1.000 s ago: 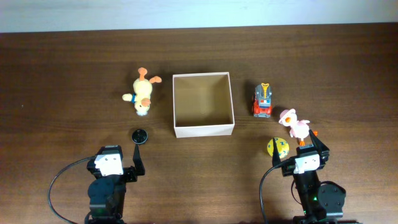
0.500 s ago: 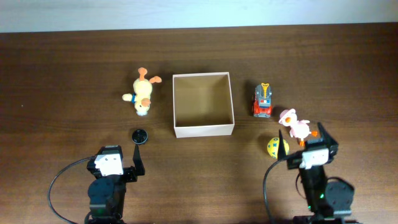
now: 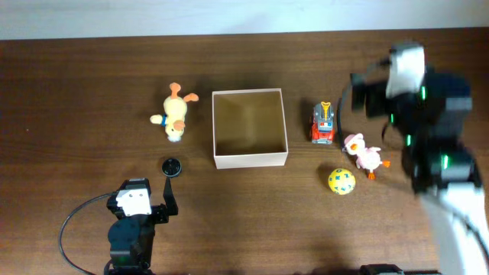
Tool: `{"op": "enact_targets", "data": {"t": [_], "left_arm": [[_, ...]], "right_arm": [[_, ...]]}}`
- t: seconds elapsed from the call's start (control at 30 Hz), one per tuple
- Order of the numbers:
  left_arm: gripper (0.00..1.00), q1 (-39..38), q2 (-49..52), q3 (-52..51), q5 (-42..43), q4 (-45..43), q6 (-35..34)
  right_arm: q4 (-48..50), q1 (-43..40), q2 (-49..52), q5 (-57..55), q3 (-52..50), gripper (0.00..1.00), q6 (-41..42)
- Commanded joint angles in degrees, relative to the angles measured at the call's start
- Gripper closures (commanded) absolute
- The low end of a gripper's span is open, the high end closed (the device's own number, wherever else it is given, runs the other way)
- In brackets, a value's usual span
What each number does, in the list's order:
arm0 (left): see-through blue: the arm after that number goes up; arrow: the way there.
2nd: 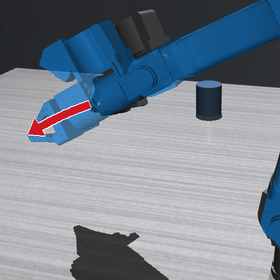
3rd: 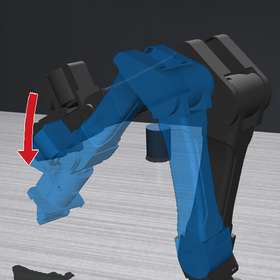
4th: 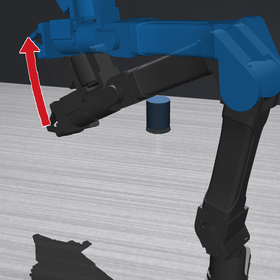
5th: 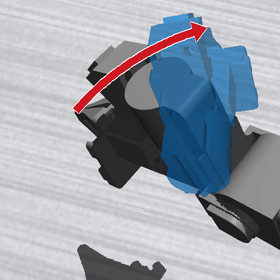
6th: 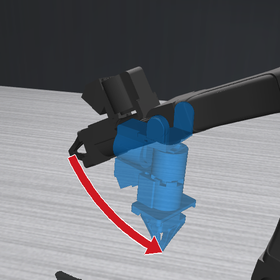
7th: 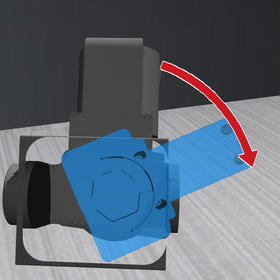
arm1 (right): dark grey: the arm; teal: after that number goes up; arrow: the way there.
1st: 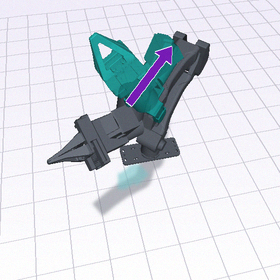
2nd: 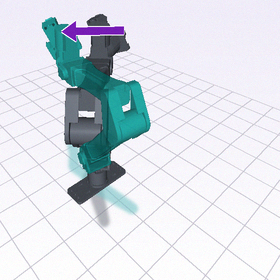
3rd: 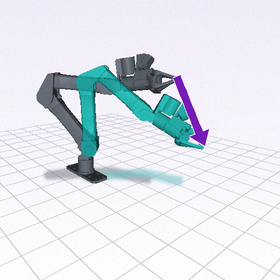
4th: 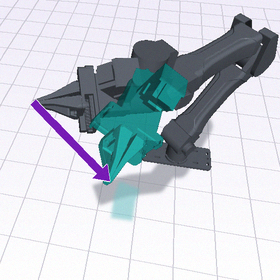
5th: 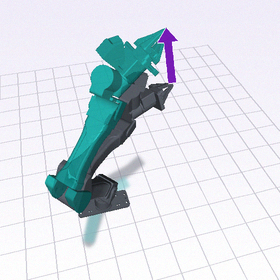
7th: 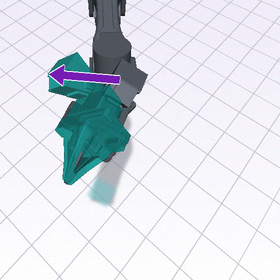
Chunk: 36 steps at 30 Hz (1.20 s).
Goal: Pack container
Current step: 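Move the right gripper over the red-grey toy truck and grasp it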
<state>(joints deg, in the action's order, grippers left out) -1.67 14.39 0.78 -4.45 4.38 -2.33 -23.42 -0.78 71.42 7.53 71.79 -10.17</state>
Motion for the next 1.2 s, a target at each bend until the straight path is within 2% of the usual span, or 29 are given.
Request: {"op": "enact_targets", "data": {"t": [0.0,0.07,0.13,0.2,0.43,0.63,0.9,1.0,1.17], "left_arm": [[0.01,0.35,-0.28,-0.26,0.61,0.0,1.11],[0.01,0.35,-0.28,-0.26,0.61,0.0,1.11],[0.01,0.35,-0.28,-0.26,0.61,0.0,1.11],[0.01,0.35,-0.28,-0.26,0.61,0.0,1.11],[0.01,0.35,-0.28,-0.26,0.61,0.0,1.11],[0.01,0.35,-0.28,-0.26,0.61,0.0,1.09],[0.01,0.35,-0.28,-0.26,0.61,0.0,1.11],[0.01,0.35,-0.28,-0.26,0.61,0.0,1.11],[0.01,0.35,-0.28,-0.26,0.61,0.0,1.11]], "right_arm": [[-3.91,-0.37,8.07,4.96,8.15,0.01,2.34],[-3.85,-0.37,11.52,5.9,9.6,0.01,3.58],[-4.83,-0.37,14.4,11.85,9.75,0.01,12.37],[-5.62,-0.37,17.05,13.42,9.75,0.01,16.79],[-5.27,-0.26,25.81,8.98,9.77,0.01,16.92],[-10.36,0.09,30.75,0.5,9.77,0.01,16.92],[-11.87,5.11,34.23,-2.25,9.77,0.01,16.11],[-12.17,7.19,35.47,-2.62,9.75,0.01,13.42],[-14.43,8.68,38.99,-11.8,9.75,0.01,15.52]]}}
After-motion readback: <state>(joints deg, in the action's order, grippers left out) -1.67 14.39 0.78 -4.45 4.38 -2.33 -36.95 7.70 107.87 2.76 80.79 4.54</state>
